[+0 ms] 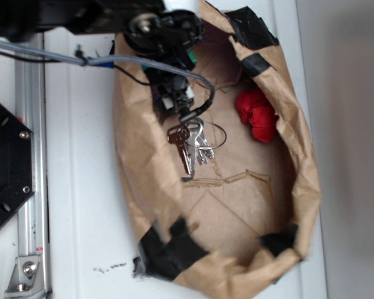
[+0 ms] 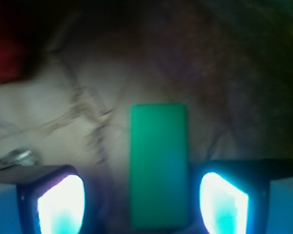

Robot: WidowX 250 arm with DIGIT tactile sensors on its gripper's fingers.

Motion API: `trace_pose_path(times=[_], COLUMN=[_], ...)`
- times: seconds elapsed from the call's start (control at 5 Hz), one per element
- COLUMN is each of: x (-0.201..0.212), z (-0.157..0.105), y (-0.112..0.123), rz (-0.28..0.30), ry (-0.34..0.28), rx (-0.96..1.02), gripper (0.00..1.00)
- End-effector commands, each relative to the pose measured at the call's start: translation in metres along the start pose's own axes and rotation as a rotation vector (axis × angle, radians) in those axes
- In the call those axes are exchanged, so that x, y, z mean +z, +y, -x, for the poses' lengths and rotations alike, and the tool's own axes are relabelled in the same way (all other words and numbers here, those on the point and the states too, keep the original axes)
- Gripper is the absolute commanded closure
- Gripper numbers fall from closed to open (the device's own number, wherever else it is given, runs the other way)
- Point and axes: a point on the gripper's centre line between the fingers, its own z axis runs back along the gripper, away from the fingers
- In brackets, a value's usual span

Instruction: Grab the green block.

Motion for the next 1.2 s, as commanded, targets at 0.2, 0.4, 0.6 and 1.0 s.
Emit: trace_pose_path(times=[0.2,0.4,0.6,1.0], x=[-0.007,-0.018,-0.025,-0.031], z=[-0.009,-0.008,-0.005,-0.002], y=[0.004,-0.003,-0.01,-0.016], rz=[-0.022,-0.023,0.113,0.153], ry=[-0.027,-0.021,-0.026,-0.008], rx=[-0.023,-0.081,-0.235,-0.305], gripper=[0.0,0.0,0.0,1.0])
